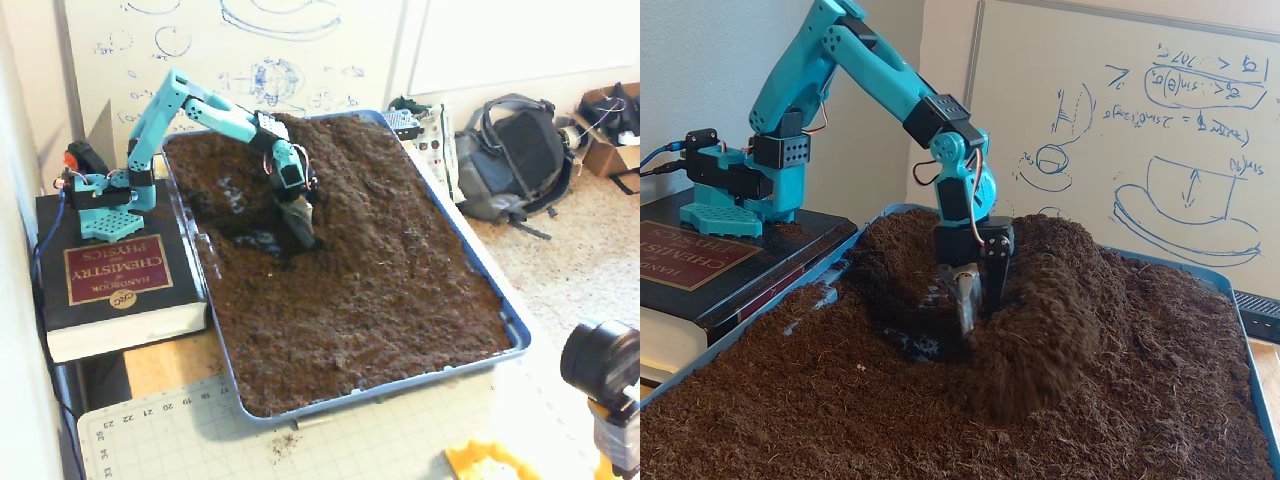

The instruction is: Build a berm.

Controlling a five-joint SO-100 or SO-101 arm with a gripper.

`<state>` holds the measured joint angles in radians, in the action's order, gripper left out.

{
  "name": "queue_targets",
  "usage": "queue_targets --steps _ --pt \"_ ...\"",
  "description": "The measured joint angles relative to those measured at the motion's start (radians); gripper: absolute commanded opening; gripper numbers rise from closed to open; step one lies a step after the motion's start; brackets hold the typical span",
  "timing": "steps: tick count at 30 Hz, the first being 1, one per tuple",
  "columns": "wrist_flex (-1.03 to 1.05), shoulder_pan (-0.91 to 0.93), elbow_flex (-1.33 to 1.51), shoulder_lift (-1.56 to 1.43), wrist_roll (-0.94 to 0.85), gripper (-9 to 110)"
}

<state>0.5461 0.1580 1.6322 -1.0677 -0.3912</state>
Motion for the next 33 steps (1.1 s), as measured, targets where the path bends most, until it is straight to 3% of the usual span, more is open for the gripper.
queue_targets --steps 9,19,33 --pt "0.0 -0.011 0.0 -0.003 0.011 0" --pt "0.012 -0.109 0.103 -0.212 0.167 0" --pt "0.425 -0.144 0.391 -0.626 0.172 0"
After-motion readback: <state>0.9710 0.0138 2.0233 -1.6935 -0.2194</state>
